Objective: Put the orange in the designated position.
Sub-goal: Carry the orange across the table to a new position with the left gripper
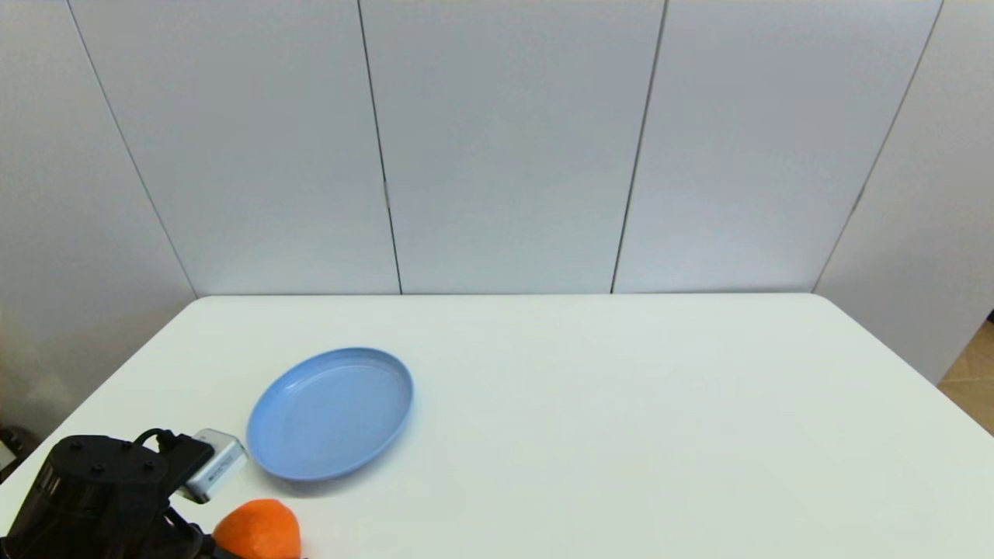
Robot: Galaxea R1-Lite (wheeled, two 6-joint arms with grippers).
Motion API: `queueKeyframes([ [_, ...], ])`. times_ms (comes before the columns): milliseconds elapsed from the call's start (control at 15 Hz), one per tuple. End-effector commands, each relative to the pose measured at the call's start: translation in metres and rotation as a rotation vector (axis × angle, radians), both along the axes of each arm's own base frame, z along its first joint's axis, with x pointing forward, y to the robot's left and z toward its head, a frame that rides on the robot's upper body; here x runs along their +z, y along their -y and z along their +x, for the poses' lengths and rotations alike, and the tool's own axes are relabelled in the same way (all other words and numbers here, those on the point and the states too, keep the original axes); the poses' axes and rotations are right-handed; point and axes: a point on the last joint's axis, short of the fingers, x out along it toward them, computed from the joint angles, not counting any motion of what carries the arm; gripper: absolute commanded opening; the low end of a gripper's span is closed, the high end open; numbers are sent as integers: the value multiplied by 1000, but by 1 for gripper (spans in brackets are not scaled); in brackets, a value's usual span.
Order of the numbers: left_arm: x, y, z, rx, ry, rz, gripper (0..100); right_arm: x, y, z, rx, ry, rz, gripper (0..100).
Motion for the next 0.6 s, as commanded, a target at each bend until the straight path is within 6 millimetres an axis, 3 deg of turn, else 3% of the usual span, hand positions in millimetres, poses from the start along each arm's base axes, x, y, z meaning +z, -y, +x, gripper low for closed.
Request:
queueKeyframes([
  [67, 1, 0, 0, 1, 8, -4, 0, 0, 0, 0, 0, -1, 0, 100],
  [600, 1, 0, 0, 1, 5, -3, 0, 0, 0, 0, 0, -2, 0, 100],
])
